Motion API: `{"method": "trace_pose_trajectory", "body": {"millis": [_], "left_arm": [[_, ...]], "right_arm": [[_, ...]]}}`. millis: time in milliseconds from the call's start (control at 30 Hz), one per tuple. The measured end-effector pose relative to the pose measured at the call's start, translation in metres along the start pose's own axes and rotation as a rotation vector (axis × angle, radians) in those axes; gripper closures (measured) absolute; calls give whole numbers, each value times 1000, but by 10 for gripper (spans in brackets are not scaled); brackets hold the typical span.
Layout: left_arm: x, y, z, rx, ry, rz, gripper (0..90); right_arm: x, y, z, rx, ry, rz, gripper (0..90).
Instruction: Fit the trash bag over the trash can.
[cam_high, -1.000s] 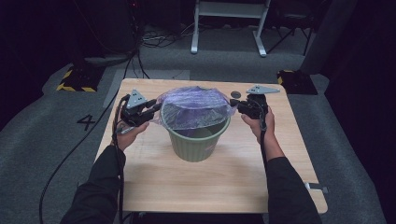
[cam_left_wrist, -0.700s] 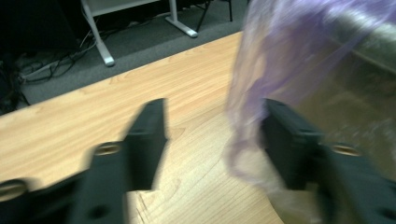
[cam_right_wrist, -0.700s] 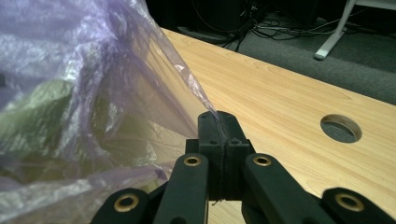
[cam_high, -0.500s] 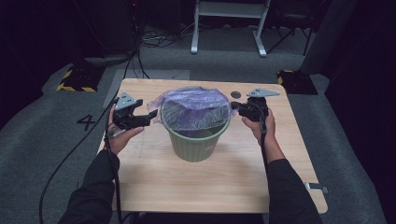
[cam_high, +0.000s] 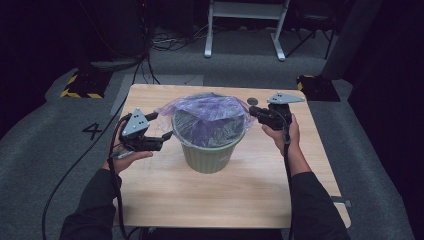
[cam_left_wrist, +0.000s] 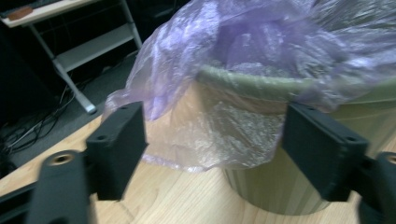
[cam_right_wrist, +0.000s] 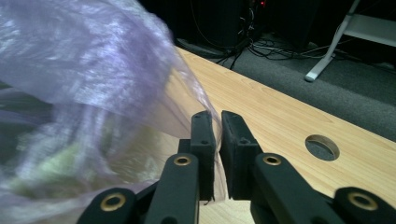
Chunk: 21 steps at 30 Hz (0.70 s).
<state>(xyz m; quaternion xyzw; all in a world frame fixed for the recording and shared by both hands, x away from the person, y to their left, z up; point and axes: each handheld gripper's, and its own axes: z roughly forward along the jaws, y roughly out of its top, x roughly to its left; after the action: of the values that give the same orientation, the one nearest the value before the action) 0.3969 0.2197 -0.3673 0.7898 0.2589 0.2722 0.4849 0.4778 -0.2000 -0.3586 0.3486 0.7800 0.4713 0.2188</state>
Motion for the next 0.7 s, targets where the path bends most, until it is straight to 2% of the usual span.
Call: {"method": "trace_pose_trajectory", "body": {"millis": [100, 200, 300, 367, 467, 567, 600, 700], "left_arm": [[-1, -2, 0, 2, -13, 8, 290], [-1, -5, -3, -10, -37, 10, 285], [-5, -9, -6, -5, -57, 33, 275], [-10, -10, -3, 22, -61, 56, 262], [-17, -11, 3, 35, -75, 72, 221], [-21, -10, 11, 44, -65, 72, 212], [-21, -9, 13, 41, -69, 69, 243], [-22, -7, 17, 49, -39, 73, 496]], "right_arm": [[2, 1, 0, -3, 4, -6, 817], [3, 1, -1, -3, 12, -8, 812], [5, 1, -2, 0, 12, -18, 811], [4, 2, -3, 5, 11, -21, 810], [4, 3, -3, 12, 10, -15, 810], [4, 4, -2, 15, 13, -14, 810], [5, 4, -2, 18, 13, -18, 810], [6, 5, -1, 19, 17, -17, 814]]}}
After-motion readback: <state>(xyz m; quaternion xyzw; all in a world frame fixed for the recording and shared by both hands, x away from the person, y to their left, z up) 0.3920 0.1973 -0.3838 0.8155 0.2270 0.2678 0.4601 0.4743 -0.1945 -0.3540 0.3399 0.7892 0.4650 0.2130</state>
